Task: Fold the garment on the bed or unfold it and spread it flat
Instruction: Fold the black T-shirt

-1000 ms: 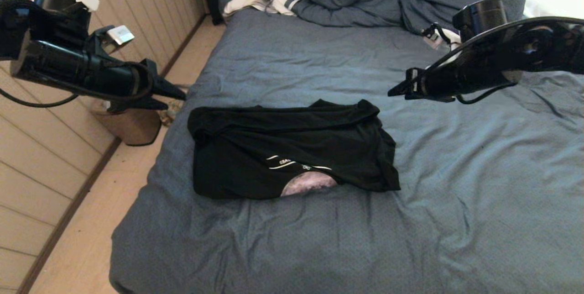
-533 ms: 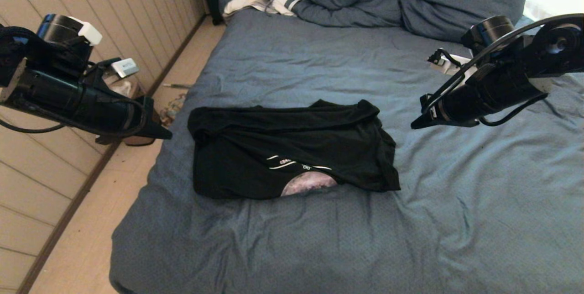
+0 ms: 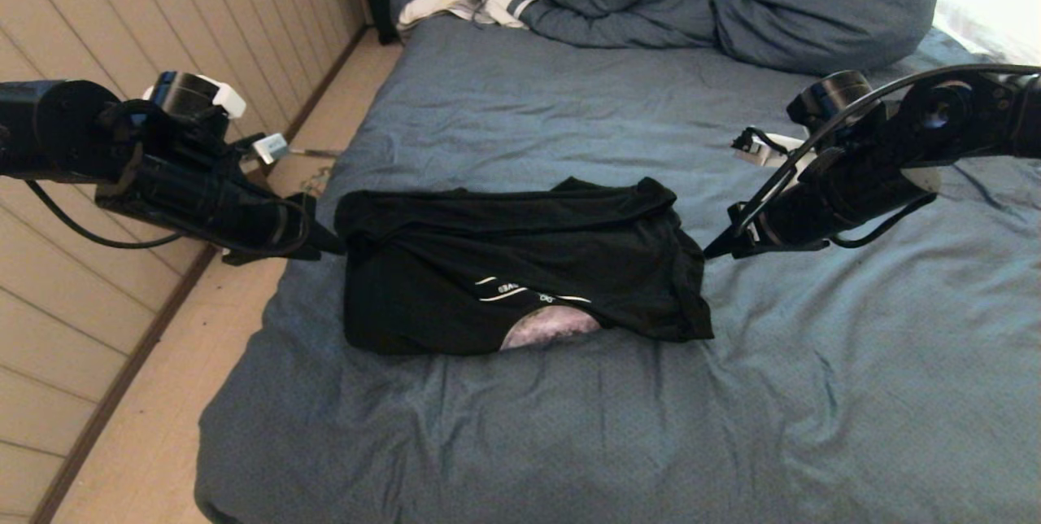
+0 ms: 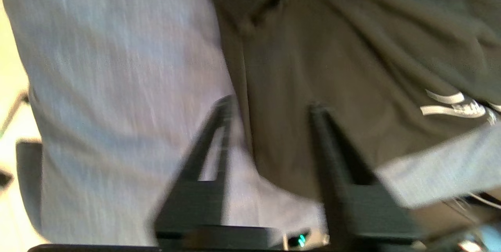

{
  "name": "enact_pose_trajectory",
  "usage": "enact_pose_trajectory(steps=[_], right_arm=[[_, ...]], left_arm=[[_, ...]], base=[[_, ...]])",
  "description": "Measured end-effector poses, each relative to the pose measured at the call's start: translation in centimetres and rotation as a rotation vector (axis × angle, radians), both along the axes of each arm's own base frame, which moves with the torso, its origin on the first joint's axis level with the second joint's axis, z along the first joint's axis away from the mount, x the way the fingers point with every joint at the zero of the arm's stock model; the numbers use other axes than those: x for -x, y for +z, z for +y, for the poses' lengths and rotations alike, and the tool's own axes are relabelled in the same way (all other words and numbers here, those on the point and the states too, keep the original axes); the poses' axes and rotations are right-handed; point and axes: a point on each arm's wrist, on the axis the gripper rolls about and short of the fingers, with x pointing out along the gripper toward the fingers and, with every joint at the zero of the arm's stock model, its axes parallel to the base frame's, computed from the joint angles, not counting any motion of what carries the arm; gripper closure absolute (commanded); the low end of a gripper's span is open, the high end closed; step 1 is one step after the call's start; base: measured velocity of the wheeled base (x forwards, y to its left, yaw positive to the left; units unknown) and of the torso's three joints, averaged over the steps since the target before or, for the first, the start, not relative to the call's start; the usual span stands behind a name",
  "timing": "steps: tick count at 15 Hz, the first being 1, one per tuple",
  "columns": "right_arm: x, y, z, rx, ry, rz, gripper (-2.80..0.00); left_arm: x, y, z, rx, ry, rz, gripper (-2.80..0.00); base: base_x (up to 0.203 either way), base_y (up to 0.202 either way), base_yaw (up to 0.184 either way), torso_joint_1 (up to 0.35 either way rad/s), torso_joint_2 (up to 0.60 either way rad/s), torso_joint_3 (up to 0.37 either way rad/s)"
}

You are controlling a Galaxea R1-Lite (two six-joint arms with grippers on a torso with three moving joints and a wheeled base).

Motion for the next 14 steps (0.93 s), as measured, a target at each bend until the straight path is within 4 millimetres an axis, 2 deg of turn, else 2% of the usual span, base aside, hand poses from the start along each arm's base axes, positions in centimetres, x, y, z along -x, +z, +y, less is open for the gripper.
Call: enact_pose_trajectory(steps=[6,10,14], right_arm=[[-0.9,-2.4,2.2,-0.001,0.063,0.075,-2.80],[-1.3,-4.5,3.2,-0.017,0.086,0.132,-2.80],[-2.1,-5.9,3.3,-0.049,0.029,0.181,-2.80]], left_arm=[[-1.6,-1.5,-0.1,-0.003,0.003,-0.014,-2.80],[-1.5,-1.8,-0.1,0.008,0.010,0.005,-2.80],[-1.3,-1.4,-0.1,0.059,0.042,0.003,-2.80]], base=[[0.000,0.000,0.000,0.000,0.00,0.000],[0.000,0.000,0.000,0.000,0.00,0.000],[0.000,0.000,0.000,0.000,0.00,0.000]])
